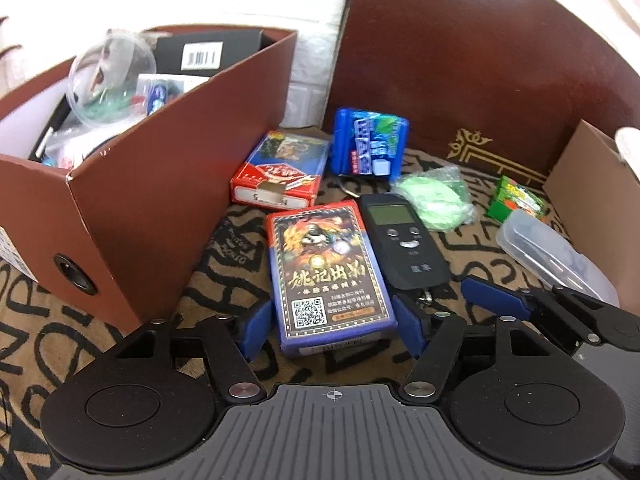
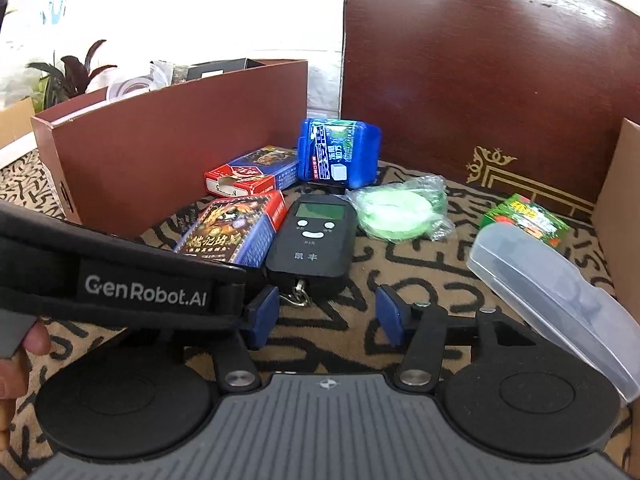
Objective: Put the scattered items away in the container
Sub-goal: 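Grasp the blue playing-card box with the left tool while the right tool approaches the black scale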
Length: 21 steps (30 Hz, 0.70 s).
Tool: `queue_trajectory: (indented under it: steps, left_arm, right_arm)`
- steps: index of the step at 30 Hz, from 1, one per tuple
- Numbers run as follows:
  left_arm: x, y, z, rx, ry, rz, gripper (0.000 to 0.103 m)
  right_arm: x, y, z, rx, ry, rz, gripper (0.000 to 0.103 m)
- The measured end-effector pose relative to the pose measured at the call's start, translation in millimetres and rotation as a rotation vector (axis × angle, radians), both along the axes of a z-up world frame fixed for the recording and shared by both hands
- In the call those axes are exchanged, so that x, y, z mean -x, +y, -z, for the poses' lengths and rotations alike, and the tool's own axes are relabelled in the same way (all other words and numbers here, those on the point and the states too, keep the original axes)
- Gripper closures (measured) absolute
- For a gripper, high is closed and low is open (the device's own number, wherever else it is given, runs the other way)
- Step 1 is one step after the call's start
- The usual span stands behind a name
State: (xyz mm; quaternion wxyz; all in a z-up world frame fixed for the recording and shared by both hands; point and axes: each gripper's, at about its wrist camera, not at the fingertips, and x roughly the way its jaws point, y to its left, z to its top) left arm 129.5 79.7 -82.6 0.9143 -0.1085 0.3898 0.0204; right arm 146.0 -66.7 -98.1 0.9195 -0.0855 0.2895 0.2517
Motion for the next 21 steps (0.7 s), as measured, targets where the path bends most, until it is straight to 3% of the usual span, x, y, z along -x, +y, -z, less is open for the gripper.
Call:
queue_trajectory:
  steps: [5, 8, 10, 11, 14, 17, 18, 21]
  left_arm:
    - [-0.5, 5.5, -2.5, -0.018, -0.01, -0.012, 0.031]
    - [-2.7, 9.5, -1.3, 0.003, -0.015, -0.03, 0.032]
    - [-4.0, 8.3, -1.2, -0.004, -0.007, -0.02, 0.035]
    - [-3.5, 7.4, -1.3, -0.016, -0.003, -0.013, 0.041]
    - [-0.4, 8.1, -1.3, -0.021, -0.001, 0.001, 0.041]
    - [3.8, 4.6, -1.2, -0.054, 0.004, 0.024, 0.041]
    - [5.7, 2.7, -1.4, -0.064, 0.005, 0.03, 0.041]
    - [13.3, -2.0, -1.1, -0.064, 0.008, 0.038, 0.042]
  right_arm:
    - [-9.1, 9.0, 0.6, -0.007, 0.004, 0.001, 0.036]
    - [-13.6, 15.6, 1.8, 0.0, -0.004, 0.002, 0.039]
    - [-12.0, 15.6, 1.7, -0.008, -0.003, -0.023, 0.054]
    - [-10.5, 15.3, 2.0, -0.003, -0.006, -0.018, 0.055]
    - [-5.8, 13.3, 1.0, 0.001, -0.002, -0.005, 0.057]
    - [2.5, 6.7, -0.1, -0.013, 0.007, 0.003, 0.068]
    - [5.2, 3.6, -0.3, -0.018, 0.013, 0.01, 0.09]
    - [10.7, -9.3, -0.2, -0.036, 0.031, 0.031, 0.09]
